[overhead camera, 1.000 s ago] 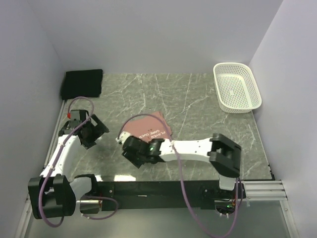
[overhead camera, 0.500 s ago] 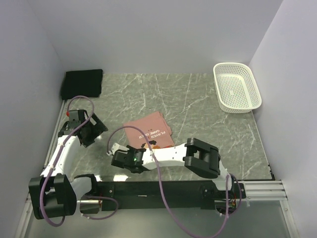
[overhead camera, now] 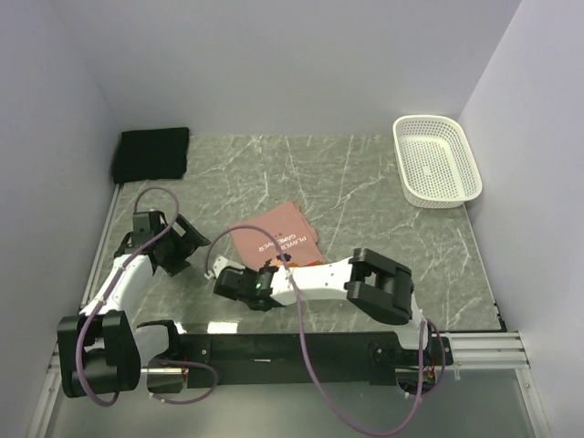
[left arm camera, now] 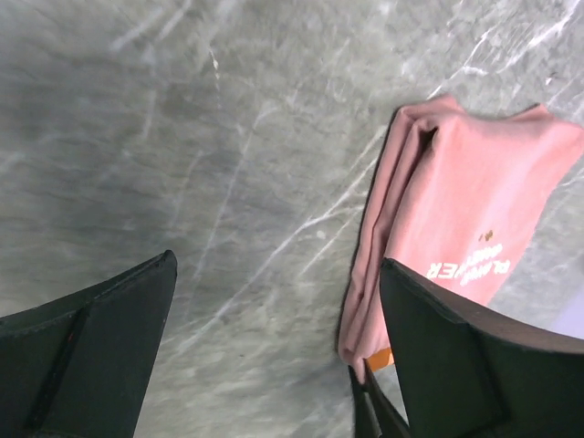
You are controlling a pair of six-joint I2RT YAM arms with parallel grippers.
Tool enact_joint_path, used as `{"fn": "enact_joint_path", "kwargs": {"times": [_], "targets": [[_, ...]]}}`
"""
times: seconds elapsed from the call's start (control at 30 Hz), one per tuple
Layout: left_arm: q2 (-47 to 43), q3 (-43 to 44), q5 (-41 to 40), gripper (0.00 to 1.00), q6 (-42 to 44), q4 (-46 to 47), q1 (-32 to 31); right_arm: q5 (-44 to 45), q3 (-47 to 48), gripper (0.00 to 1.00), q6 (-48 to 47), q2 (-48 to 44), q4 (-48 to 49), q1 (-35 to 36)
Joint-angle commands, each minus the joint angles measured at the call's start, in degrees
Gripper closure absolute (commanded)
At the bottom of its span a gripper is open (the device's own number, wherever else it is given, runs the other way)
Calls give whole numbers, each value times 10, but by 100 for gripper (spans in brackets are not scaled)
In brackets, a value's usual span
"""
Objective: Fold and stack the t-shirts
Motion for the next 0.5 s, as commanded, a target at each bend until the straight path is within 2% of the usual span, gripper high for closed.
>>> {"fn": "enact_joint_path", "kwargs": {"times": [0.0,0.17,0.3,0.47], "targets": [[1,-14,51,1,-42,66,-9,-47,-16,100,1,-83,27,-39],[-14,-34,52,1,-107,112,-59,-99,-44,100,14,-146,55,-68],[-17,-73,77,1,-185,195,-110,-120,-59,100,26,-164,71,-83],[1,-98,61,1,-260,254,-170,-142,-76,100,40,-172,87,-89]]}}
